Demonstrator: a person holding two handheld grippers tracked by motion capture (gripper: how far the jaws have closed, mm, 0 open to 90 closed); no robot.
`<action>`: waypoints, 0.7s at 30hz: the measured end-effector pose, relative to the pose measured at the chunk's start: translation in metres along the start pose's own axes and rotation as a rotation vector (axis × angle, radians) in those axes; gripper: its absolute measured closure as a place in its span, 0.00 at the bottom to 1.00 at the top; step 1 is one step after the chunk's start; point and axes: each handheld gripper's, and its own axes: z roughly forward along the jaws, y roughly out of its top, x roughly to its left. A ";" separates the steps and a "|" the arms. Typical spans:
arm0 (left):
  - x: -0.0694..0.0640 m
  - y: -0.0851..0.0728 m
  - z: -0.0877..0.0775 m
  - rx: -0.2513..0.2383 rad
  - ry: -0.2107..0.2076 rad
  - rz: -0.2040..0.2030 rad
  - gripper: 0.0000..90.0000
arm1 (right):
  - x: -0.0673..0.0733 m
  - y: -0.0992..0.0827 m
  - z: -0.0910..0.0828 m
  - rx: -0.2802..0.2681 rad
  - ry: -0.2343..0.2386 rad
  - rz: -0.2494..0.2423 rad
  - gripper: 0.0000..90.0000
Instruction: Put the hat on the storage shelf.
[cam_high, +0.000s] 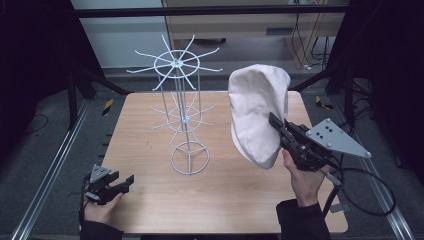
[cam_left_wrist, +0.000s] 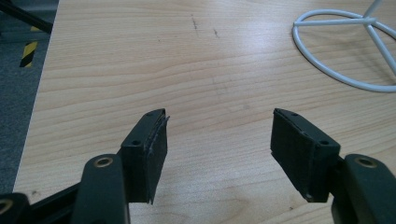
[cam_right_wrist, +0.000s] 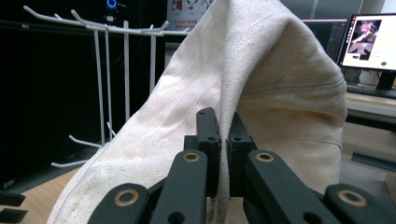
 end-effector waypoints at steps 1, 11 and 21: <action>0.000 0.000 0.000 0.000 0.000 0.000 0.40 | 0.000 0.000 0.000 0.000 0.000 0.000 0.98; 0.000 0.000 0.000 0.000 0.000 -0.001 0.40 | 0.002 0.013 0.001 -0.037 -0.004 -0.019 0.98; 0.000 0.000 0.000 0.001 -0.002 -0.002 0.40 | 0.002 0.032 0.003 -0.078 -0.003 -0.038 0.98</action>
